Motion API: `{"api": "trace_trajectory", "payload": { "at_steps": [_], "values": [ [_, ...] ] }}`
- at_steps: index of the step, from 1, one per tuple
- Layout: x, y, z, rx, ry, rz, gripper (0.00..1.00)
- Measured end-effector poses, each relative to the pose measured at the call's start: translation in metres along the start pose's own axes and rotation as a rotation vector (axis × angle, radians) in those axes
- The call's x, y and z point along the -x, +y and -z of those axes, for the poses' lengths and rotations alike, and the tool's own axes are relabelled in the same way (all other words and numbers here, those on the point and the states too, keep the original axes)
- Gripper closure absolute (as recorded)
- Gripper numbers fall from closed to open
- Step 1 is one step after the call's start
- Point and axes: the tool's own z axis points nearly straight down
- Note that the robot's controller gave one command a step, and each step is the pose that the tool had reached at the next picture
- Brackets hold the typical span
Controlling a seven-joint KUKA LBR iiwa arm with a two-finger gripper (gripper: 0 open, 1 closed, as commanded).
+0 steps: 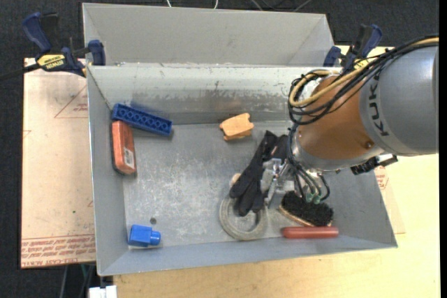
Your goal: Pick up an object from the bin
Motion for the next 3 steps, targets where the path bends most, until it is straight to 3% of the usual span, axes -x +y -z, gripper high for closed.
{"api": "trace_trajectory", "payload": {
  "at_steps": [1, 2, 3],
  "values": [
    [0.005, -0.002, 0.024, 0.000, 0.006, 0.237, 1.00],
    [0.022, 0.011, 0.050, 0.001, -0.001, 0.529, 1.00],
    [0.019, 0.006, 0.007, 0.000, -0.007, 0.359, 1.00]
  ]
}}
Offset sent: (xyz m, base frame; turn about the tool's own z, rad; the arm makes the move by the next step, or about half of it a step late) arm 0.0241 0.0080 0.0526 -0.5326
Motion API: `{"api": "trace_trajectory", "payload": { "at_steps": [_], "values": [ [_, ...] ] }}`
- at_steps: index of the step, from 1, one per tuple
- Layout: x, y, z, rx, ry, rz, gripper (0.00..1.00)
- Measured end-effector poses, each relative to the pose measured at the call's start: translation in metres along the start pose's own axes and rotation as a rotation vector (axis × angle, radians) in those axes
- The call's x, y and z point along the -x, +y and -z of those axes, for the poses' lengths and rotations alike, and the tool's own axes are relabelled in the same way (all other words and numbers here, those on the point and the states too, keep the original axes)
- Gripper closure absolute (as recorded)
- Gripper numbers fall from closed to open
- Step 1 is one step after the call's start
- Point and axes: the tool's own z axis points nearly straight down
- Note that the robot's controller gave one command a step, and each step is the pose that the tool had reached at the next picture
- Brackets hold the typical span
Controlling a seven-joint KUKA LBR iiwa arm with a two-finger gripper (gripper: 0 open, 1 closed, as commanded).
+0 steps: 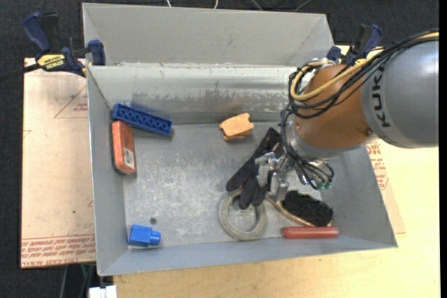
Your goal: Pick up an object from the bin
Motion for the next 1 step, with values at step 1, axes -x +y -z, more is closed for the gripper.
{"api": "trace_trajectory", "payload": {
  "at_steps": [1],
  "values": [
    [0.0026, 0.0027, -0.0293, 0.003, 0.009, -0.026, 1.00]
  ]
}}
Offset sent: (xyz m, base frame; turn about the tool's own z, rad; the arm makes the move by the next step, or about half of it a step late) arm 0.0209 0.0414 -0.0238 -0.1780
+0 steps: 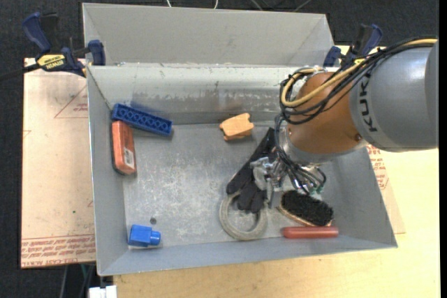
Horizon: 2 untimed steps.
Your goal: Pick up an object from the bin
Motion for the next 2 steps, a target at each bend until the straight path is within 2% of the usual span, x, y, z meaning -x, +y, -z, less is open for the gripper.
{"api": "trace_trajectory", "payload": {
  "at_steps": [1, 2],
  "values": [
    [0.023, 0.025, 0.007, -0.009, -0.014, 0.191, 1.00],
    [0.014, 0.012, 0.007, -0.004, -0.020, -0.209, 1.00]
  ]
}}
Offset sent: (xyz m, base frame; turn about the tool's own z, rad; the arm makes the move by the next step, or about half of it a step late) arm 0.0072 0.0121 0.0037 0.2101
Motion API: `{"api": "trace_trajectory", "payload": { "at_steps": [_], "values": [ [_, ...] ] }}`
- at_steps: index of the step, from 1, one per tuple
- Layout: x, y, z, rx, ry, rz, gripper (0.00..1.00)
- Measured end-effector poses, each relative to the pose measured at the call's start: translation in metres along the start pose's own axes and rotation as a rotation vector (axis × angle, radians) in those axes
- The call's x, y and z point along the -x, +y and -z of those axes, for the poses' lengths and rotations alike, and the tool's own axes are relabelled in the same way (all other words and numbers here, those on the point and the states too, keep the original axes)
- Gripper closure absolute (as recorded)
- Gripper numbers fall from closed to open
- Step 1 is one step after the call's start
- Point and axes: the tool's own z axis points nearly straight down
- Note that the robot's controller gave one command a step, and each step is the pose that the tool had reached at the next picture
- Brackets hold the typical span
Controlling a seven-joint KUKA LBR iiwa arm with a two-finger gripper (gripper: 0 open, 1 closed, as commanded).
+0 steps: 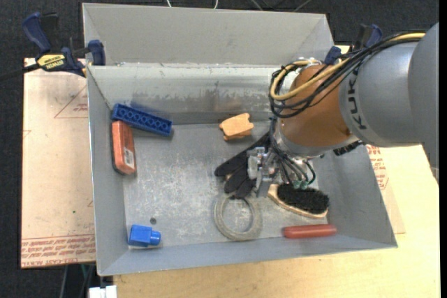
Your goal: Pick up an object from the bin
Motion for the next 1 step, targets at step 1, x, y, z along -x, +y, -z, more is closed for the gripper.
{"api": "trace_trajectory", "payload": {
  "at_steps": [1],
  "values": [
    [0.0002, 0.0002, 0.0000, 0.000, 0.000, 0.000, 1.00]
  ]
}}
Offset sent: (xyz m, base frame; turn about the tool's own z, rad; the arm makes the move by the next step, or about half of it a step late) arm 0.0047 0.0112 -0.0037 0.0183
